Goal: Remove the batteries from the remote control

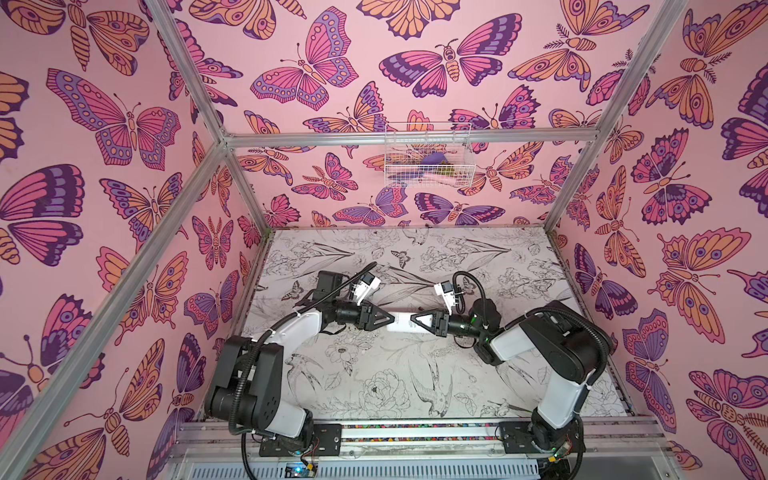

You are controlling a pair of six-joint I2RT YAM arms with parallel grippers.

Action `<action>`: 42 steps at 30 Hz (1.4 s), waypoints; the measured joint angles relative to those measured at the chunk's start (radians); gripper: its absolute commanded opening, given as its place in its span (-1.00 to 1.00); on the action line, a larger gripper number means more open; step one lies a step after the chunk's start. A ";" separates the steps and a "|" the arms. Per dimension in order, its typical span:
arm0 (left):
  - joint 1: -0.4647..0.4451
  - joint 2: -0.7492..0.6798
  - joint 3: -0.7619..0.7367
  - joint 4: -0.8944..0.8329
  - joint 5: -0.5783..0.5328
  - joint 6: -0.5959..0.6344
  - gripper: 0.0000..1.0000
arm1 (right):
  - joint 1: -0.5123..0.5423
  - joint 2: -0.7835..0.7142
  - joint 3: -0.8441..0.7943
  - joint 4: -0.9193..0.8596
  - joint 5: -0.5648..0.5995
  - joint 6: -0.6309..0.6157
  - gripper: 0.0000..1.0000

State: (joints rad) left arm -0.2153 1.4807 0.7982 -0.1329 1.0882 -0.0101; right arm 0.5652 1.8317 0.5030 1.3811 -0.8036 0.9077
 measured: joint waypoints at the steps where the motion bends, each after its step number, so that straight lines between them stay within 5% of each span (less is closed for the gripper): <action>1: 0.012 -0.006 -0.001 0.000 -0.010 0.001 0.41 | 0.000 0.003 0.005 -0.002 0.003 0.000 -1.00; 12: 0.039 -0.023 -0.010 -0.011 -0.159 -0.019 0.54 | 0.004 0.028 0.110 -0.088 0.037 -0.045 -1.00; 22: -0.022 0.048 0.003 -0.007 -0.220 -0.119 -0.03 | 0.024 0.034 0.146 -0.179 0.051 -0.092 -1.00; 42: -0.032 0.081 0.027 -0.021 -0.295 -0.129 -0.22 | 0.040 0.085 0.191 -0.238 0.070 -0.106 -1.00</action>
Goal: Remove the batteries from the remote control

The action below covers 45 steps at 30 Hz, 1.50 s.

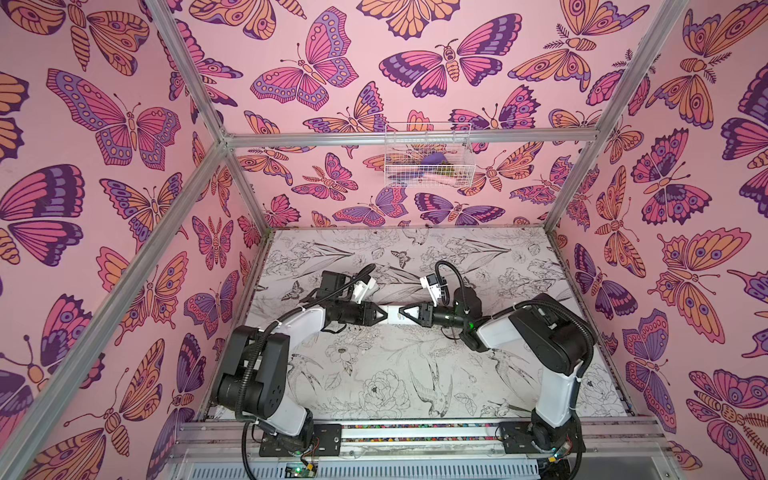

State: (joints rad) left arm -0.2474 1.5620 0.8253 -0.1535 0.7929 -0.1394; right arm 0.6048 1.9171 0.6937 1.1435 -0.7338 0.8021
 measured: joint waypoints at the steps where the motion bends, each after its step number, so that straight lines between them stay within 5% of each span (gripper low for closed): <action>1: -0.001 0.000 0.001 -0.003 -0.010 0.000 -0.20 | 0.000 0.000 0.000 -0.004 0.001 -0.003 -1.00; 7: -0.001 0.000 0.009 -0.023 -0.073 0.011 0.29 | 0.003 0.000 0.001 -0.007 0.003 -0.010 -1.00; 12: 0.011 0.000 0.012 -0.041 -0.101 0.027 0.49 | 0.007 0.002 0.005 -0.011 0.006 -0.019 -1.00; 17: 0.050 -0.010 0.016 -0.062 -0.127 0.046 0.58 | 0.019 -0.007 0.058 -0.132 0.041 -0.088 -1.00; 30: 0.189 -0.088 0.074 -0.125 -0.211 0.132 0.67 | 0.093 -0.144 0.296 -0.737 0.344 -0.515 -1.00; 45: 0.214 -0.113 0.073 -0.158 -0.225 0.218 0.77 | 0.265 -0.100 0.454 -1.022 0.655 -0.862 -1.00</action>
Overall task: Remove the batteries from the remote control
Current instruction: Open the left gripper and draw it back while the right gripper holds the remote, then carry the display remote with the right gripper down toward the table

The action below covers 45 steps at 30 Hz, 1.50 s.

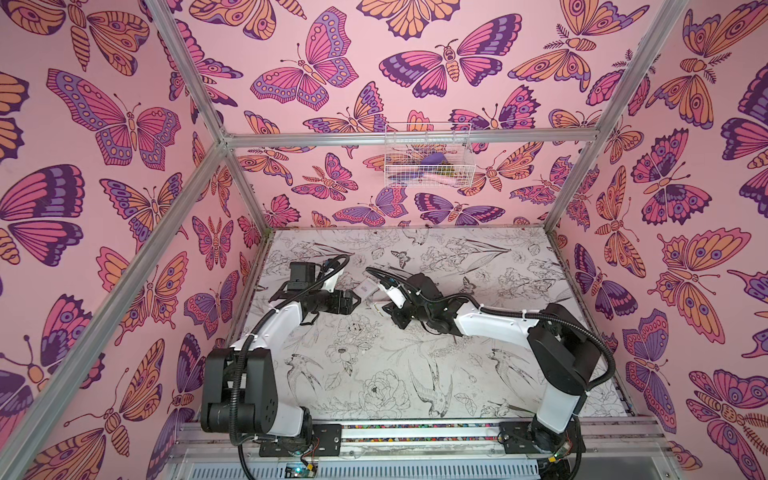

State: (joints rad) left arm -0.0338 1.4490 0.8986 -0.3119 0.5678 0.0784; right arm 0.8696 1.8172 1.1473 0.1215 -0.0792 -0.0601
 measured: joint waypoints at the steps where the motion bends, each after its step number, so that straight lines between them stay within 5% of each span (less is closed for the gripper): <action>1: -0.002 0.000 0.000 0.000 0.000 0.004 0.78 | 0.010 0.000 0.003 -0.004 0.015 -0.018 -1.00; 22: -0.104 0.093 0.000 0.011 -0.064 0.023 0.82 | 0.020 0.000 -0.050 0.099 -0.065 0.030 -1.00; 45: -0.092 0.106 0.008 -0.004 -0.162 0.051 0.82 | 0.013 -0.013 -0.068 0.107 -0.053 0.030 -1.00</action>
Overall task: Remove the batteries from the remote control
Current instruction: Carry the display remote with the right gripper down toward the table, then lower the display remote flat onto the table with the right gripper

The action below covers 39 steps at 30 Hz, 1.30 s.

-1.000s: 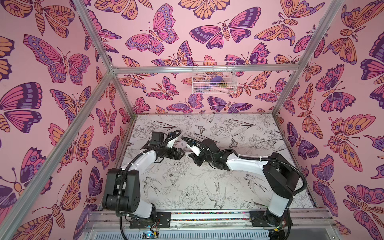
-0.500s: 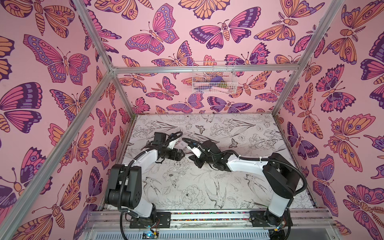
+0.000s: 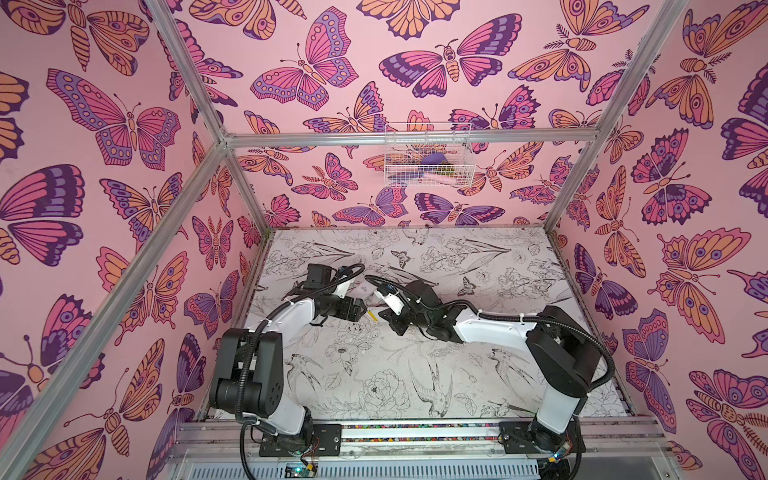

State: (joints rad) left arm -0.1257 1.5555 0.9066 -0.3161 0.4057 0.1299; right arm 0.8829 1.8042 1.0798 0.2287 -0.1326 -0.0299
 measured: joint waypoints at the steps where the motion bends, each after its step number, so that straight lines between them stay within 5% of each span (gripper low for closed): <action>1: 0.002 0.000 0.000 0.000 -0.004 0.000 0.82 | -0.003 -0.002 0.000 -0.001 0.005 0.000 -1.00; 9: 0.011 -0.008 0.064 -0.055 0.035 0.006 0.83 | -0.067 -0.046 -0.043 0.009 -0.018 0.053 -1.00; 19: 0.030 -0.034 0.077 -0.085 0.074 0.063 0.83 | -0.267 -0.174 -0.189 0.054 -0.318 0.281 -1.00; 27: 0.027 -0.034 0.070 -0.085 0.104 0.080 0.81 | -0.272 -0.270 -0.370 0.159 -0.498 0.480 -1.00; 39: 0.008 -0.031 0.055 -0.085 0.130 0.103 0.79 | -0.267 -0.293 -0.568 0.311 -0.522 0.682 -0.94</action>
State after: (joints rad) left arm -0.1177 1.5242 0.9619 -0.4015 0.5354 0.2333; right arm 0.6163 1.5108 0.5121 0.5396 -0.6548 0.6521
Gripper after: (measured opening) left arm 0.897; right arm 0.213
